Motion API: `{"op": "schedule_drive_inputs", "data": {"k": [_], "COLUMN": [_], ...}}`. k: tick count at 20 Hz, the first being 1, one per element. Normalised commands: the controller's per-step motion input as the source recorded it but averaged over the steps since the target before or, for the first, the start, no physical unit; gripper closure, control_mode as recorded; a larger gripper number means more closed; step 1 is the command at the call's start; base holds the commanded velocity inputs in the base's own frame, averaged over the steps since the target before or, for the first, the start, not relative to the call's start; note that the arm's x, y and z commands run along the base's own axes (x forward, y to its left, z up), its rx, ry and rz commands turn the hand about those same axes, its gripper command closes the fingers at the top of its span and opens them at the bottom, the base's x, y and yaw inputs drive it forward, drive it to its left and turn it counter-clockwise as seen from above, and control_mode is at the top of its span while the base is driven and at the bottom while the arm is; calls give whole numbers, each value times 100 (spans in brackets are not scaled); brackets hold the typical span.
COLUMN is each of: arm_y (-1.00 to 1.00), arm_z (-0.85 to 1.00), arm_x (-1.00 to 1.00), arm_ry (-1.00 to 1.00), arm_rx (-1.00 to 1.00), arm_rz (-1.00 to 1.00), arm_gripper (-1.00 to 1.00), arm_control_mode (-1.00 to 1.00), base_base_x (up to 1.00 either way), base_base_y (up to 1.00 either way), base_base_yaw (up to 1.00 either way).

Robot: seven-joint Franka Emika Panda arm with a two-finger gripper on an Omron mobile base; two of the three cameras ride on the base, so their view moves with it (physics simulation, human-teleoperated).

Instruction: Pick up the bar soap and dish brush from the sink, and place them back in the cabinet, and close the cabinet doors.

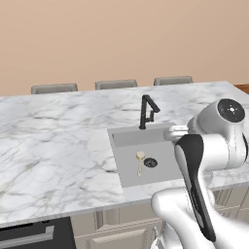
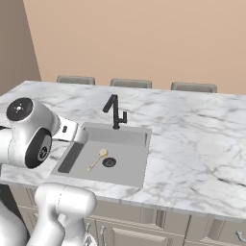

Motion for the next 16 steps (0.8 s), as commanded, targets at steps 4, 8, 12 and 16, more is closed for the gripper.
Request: {"op": "schedule_drive_inputs", "data": {"k": [4,8,12,16], "arm_y": [0,0,4,6], "arm_z": [-37,-34,-35,-27], "arm_x": [38,45,45,41], "arm_ry": [0,0,2,5], "arm_rx": [0,2,0,0], "arm_rz": [0,0,0,0], "arm_gripper": [-100,-100,-100,-100], "arm_control_mode": [-100,-100,-100,-100], "base_base_x": [0,0,0,0], "base_base_y": [0,0,0,0], "base_base_yaw": [0,0,0,0]}}
